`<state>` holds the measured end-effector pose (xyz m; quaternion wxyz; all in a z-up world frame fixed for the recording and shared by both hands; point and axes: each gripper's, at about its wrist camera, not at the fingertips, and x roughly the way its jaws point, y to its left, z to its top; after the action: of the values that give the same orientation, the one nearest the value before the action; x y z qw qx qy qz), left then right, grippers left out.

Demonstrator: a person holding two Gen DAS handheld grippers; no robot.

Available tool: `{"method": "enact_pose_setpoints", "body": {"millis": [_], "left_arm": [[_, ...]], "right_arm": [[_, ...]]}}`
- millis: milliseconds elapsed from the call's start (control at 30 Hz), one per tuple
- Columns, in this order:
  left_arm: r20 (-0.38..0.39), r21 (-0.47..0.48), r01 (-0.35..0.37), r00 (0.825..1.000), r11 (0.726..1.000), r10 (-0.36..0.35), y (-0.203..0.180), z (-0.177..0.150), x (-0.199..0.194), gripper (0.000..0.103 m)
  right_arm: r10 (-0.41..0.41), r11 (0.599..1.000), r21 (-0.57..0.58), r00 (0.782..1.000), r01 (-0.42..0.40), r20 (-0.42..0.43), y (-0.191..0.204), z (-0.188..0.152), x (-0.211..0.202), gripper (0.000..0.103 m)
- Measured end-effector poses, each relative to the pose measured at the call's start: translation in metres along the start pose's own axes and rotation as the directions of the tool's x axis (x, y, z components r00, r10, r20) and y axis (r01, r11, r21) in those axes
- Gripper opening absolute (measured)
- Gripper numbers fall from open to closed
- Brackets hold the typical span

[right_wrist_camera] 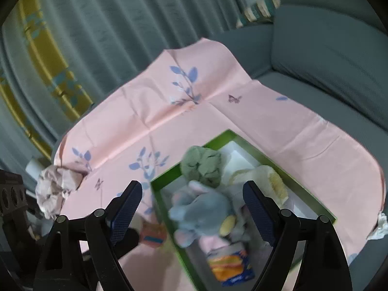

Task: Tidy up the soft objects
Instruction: 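Move both tools back over the cream tissue box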

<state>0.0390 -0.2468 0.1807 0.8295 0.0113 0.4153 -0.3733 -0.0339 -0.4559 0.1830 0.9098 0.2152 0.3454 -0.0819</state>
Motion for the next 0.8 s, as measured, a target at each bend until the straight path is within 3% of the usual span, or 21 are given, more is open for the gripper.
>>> {"method": "enact_pose_setpoints", "body": {"millis": [133,267,400,533,800], "left_arm": [[0.033,-0.069,-0.074,0.997,0.995,0.076,0.033,-0.022,-0.042,0.1],[0.064,-0.132,-0.179,0.98,0.975,0.189,0.065,-0.048,-0.076,0.101],[0.045,-0.222,-0.26,0.96,0.94,0.277,0.102,-0.085,-0.099,0.101],[-0.011,-0.297,-0.302,0.95,0.906,0.313,0.132,-0.122,-0.103,0.101],[-0.104,-0.415,-0.341,0.939,0.844,0.328,0.18,-0.183,-0.105,0.101]], "right_arm": [[0.01,0.999,-0.049,1.0,-0.009,0.016,0.03,-0.019,-0.013,0.089],[0.07,0.99,-0.116,0.996,-0.075,-0.052,0.063,-0.047,-0.012,0.089],[0.068,0.98,-0.179,0.989,-0.092,-0.132,0.093,-0.073,-0.003,0.089],[0.07,0.962,-0.244,0.977,-0.12,-0.203,0.124,-0.096,0.007,0.089],[0.161,0.943,-0.227,0.929,-0.245,-0.333,0.177,-0.115,0.029,0.089]]}}
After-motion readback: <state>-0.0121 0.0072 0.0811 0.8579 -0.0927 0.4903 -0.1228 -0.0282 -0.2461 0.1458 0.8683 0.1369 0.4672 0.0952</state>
